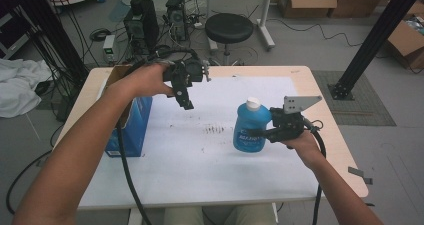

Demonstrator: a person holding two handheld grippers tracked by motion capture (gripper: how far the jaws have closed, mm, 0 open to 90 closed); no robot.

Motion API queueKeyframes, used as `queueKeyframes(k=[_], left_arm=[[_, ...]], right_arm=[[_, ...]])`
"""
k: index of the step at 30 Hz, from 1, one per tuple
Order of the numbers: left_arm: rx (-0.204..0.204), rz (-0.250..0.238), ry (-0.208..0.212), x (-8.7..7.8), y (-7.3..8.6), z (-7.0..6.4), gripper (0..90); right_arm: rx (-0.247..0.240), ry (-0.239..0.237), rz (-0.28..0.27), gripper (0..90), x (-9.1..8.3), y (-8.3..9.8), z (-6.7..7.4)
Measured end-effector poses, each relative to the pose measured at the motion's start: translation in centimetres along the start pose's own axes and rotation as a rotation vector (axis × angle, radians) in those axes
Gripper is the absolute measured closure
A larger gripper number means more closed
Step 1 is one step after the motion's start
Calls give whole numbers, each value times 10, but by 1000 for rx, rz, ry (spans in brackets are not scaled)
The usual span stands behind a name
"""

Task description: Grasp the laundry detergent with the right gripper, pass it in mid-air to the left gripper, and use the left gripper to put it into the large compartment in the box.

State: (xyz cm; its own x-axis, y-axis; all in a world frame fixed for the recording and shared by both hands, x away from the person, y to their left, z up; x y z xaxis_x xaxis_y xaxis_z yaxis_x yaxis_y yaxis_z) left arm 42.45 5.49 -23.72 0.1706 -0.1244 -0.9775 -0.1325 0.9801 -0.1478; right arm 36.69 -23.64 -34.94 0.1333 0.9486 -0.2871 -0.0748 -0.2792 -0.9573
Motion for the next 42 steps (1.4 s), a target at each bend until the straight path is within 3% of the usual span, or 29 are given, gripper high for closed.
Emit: queueKeyframes(k=[3, 16, 21, 42], left_arm=[[24, 2, 11, -3, -5, -9, 221], [81, -17, 75, -14, -23, -36, 217], [79, -45, 90, -17, -26, -39, 217], [91, -63, 103, -20, -35, -46, 214]], right_arm=[[-17, -49, 28, 438, 9, -1, -4], [-55, -106, 89, 439, 35, 0, -11], [-66, -110, 93, 439, 42, -1, -13], [-96, -134, 113, 441, 81, -10, -15]])
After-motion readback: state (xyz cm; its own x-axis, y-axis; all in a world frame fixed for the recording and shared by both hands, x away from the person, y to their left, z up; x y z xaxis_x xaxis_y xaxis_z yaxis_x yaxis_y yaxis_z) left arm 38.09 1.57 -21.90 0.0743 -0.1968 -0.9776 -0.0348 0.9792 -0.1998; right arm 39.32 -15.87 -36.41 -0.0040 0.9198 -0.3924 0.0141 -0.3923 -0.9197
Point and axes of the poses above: each handheld gripper's, and its own axes: x roughly forward along the jaws, y roughly out of its underside, z roughly to its left, the point moved 1 cm from there along x, roughly forward along the jaws, and after that the axes turned 3 degrees about -x, right-handed, at the moved point
